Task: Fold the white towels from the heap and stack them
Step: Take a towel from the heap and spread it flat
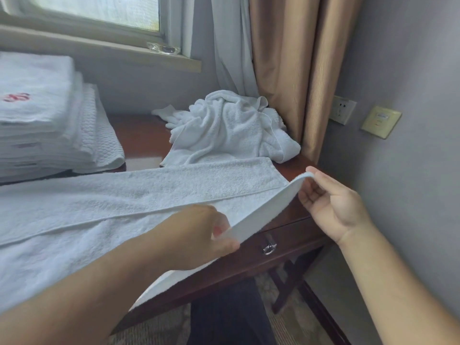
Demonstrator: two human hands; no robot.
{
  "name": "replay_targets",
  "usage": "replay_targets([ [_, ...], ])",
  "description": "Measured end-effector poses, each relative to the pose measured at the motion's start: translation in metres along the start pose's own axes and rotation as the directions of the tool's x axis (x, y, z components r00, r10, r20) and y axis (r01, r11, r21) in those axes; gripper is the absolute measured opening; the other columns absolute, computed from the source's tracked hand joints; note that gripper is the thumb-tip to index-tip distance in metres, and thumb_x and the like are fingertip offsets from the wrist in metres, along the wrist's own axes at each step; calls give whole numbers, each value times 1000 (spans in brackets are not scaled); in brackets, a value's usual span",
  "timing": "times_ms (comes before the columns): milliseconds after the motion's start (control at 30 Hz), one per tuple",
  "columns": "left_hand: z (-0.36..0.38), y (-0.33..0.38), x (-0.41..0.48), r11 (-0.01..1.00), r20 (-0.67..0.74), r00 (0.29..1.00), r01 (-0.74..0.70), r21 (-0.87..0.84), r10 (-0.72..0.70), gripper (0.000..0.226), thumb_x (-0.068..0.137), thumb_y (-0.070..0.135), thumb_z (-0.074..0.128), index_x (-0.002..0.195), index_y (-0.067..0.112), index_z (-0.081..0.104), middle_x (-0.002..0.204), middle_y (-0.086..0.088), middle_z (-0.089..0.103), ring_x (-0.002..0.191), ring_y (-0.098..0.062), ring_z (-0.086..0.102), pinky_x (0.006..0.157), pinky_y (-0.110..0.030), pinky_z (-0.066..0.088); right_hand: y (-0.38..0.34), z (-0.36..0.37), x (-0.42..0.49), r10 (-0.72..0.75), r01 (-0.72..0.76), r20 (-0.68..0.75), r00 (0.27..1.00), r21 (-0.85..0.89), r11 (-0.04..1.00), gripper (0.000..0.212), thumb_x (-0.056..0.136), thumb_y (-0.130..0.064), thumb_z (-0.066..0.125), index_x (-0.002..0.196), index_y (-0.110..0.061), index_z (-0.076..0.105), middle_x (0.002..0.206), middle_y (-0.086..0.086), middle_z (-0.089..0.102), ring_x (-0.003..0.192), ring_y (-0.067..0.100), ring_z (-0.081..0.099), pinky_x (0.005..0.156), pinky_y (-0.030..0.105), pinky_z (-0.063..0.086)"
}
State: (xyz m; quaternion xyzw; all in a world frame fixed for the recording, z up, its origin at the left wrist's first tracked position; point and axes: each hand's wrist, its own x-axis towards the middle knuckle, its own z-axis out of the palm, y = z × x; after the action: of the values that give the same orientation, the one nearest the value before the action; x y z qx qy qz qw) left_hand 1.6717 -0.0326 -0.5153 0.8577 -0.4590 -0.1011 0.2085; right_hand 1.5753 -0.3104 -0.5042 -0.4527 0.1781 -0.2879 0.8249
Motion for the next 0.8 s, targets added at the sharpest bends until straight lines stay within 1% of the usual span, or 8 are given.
replay_targets([
  [100, -8, -5, 7, 992, -10, 994, 108, -67, -109, 34, 100, 45, 51, 76, 21, 55, 76, 6, 60, 70, -15, 57, 64, -37, 47, -8, 5, 14, 37, -36, 116, 993, -13, 999, 42, 77, -6, 66, 119, -4, 66, 88, 7, 71, 79, 15, 70, 74, 28, 59],
  [200, -21, -13, 18, 973, -31, 979, 195, -121, -200, 38, 104, 42, 44, 72, 24, 45, 69, 7, 51, 63, -12, 48, 57, -30, 32, -6, 8, 28, -9, 37, 99, 995, -285, 958, 38, 87, 3, 63, 123, -9, 65, 93, 4, 73, 79, 13, 71, 67, 26, 55],
  [333, -40, -25, 39, 970, -74, 968, 239, -41, -241, 43, 105, 44, 43, 70, 18, 43, 66, 4, 48, 59, -13, 44, 55, -29, 30, 3, 11, 50, -322, 282, 100, 942, -756, 591, 8, 95, -25, 71, 95, -28, 78, 76, -15, 74, 67, -3, 64, 64, 16, 47],
  [400, -50, -29, 49, 966, -130, 959, 257, 33, -251, 45, 104, 47, 42, 71, 16, 46, 69, 2, 51, 60, -14, 45, 53, -30, 29, 4, 11, 59, -383, 346, 209, 900, -876, 335, 16, 95, -36, 69, 80, -36, 73, 81, -16, 70, 76, -13, 61, 65, 4, 39],
  [500, -61, -36, 62, 952, -217, 952, 255, 171, -216, 44, 102, 53, 42, 78, 19, 54, 74, 1, 54, 60, -14, 48, 50, -29, 31, 6, 12, 76, -414, 387, 317, 853, -917, 96, 34, 97, -40, 63, 80, -12, 71, 88, -13, 63, 81, -4, 55, 71, 14, 41],
  [567, -68, -43, 71, 930, -270, 950, 236, 281, -159, 42, 100, 57, 43, 83, 21, 56, 73, 4, 53, 59, -11, 49, 47, -27, 29, 7, 18, 90, -439, 364, 305, 845, -930, 55, 42, 98, -41, 61, 77, -5, 66, 74, -4, 63, 70, 11, 54, 62, 32, 41],
  [667, -75, -58, 88, 888, -304, 948, 217, 406, -93, 46, 99, 60, 43, 72, 23, 46, 70, 5, 50, 55, -11, 47, 45, -27, 25, 10, 31, 110, -421, 313, 262, 869, -948, 56, 52, 96, -43, 62, 59, -10, 44, 49, -5, 42, 46, 10, 43, 47, 33, 28],
  [800, -80, -84, 108, 853, -243, 968, 173, 493, -56, 49, 96, 64, 41, 69, 23, 42, 72, 4, 50, 59, -15, 51, 48, -28, 32, 17, 41, 139, -316, 273, 246, 916, -961, 44, 53, 94, -43, 65, 58, -18, 36, 51, -8, 35, 45, 9, 33, 48, 31, 27],
])
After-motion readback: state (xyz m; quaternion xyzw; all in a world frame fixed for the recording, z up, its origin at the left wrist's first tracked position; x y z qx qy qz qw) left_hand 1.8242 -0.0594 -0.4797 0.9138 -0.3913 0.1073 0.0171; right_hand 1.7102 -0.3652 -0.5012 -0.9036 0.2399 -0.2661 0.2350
